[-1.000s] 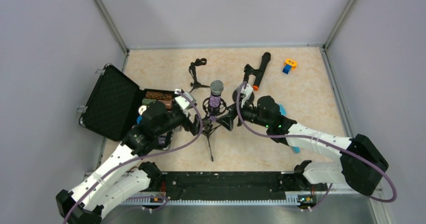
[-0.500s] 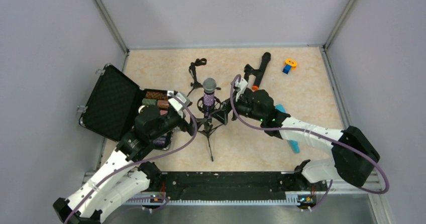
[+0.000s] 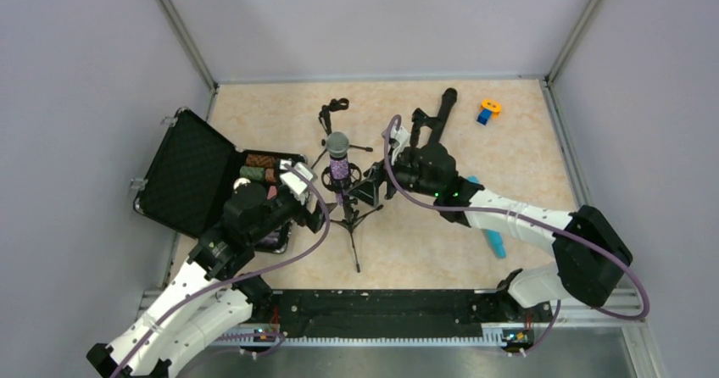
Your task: Attach the microphones to the stand
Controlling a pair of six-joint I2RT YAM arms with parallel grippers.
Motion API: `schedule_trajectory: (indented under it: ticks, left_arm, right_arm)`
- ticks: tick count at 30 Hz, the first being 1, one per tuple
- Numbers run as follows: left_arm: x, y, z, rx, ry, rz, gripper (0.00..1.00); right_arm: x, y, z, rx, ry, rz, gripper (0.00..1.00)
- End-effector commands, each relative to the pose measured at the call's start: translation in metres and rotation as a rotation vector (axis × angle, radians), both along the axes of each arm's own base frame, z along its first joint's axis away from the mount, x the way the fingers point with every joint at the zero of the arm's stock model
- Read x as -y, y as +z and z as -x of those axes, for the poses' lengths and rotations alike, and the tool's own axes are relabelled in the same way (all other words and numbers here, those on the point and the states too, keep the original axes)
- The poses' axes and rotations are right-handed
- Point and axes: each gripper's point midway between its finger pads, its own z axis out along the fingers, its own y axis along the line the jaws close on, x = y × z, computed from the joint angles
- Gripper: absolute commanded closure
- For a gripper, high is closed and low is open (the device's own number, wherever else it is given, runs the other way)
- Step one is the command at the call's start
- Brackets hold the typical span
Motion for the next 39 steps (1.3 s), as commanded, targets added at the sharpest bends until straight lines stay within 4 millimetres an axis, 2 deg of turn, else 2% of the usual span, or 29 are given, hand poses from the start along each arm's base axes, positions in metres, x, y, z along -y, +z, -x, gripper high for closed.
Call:
schedule_trajectory:
  ticks: [1,4,8,17,29,39]
  left_arm:
    - [-0.017,0.010,-0.004,0.043,0.053,-0.083,0.03]
    - [-0.028,0.003,-0.006,0.041,0.082,-0.157,0.03]
    - [-0.044,-0.009,-0.011,0.020,0.175,-0.187,0.03]
    - [-0.071,-0.029,-0.018,0.027,0.336,-0.195,0.02]
    - [-0.073,-0.035,-0.017,0.034,0.348,-0.184,0.02]
    - [-0.068,-0.043,-0.017,0.008,0.325,-0.193,0.04]
  right_arm:
    - [0.002,0.043,-0.008,0.060,-0.043,-0.055,0.14]
    - [0.010,0.053,-0.010,0.064,-0.089,-0.045,0.14]
    - [0.019,0.055,-0.012,0.027,-0.137,-0.004,0.14]
    - [0.037,0.036,-0.005,-0.065,-0.192,0.094,0.13]
    - [0.036,0.032,0.015,-0.139,-0.168,0.143,0.11]
    - [0.015,0.025,0.015,-0.171,-0.132,0.172,0.10]
